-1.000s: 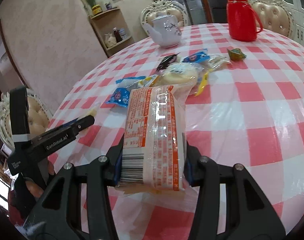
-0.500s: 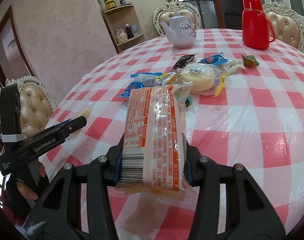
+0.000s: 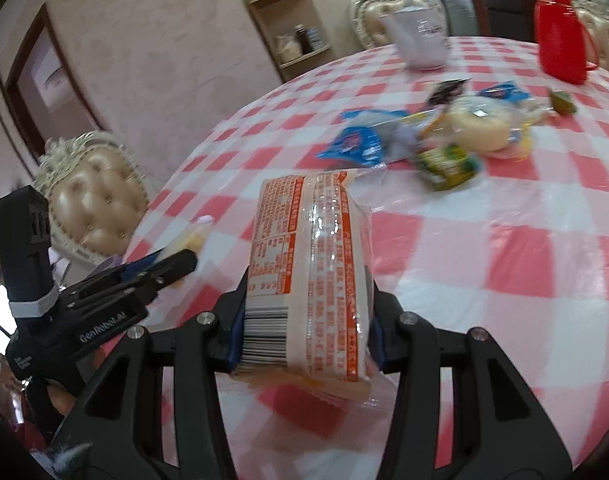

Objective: Organize snacks

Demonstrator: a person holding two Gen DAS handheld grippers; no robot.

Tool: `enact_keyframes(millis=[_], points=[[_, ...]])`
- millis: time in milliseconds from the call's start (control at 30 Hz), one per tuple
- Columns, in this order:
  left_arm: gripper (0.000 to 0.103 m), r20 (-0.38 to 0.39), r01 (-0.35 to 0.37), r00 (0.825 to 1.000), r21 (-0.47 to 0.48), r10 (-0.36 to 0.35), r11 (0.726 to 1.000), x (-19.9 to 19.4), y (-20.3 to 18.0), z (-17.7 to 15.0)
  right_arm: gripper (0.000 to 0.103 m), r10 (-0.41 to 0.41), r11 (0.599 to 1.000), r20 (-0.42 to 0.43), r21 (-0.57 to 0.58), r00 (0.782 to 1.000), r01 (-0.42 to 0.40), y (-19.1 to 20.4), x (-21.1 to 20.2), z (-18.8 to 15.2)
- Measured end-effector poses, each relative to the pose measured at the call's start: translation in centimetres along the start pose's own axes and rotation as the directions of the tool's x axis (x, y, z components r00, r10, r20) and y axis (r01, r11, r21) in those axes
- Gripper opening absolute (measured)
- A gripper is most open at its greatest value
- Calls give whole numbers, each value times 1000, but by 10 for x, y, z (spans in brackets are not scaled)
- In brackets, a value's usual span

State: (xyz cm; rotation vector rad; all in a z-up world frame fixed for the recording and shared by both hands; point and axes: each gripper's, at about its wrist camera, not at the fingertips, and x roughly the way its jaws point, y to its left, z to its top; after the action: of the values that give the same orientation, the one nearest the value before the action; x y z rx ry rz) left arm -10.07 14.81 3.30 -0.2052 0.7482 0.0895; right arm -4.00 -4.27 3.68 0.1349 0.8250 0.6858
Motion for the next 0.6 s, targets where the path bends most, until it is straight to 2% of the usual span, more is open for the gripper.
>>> enact_keyframes(millis=[300, 600], points=[[37, -2, -81, 997, -36, 81, 996, -22, 38, -11, 51, 89, 993, -56, -67, 994, -93, 54, 27, -9], [37, -7, -158, 987, -114, 158, 981, -50, 94, -30, 51, 165, 969, -138, -163, 977, -187, 117, 54, -18]])
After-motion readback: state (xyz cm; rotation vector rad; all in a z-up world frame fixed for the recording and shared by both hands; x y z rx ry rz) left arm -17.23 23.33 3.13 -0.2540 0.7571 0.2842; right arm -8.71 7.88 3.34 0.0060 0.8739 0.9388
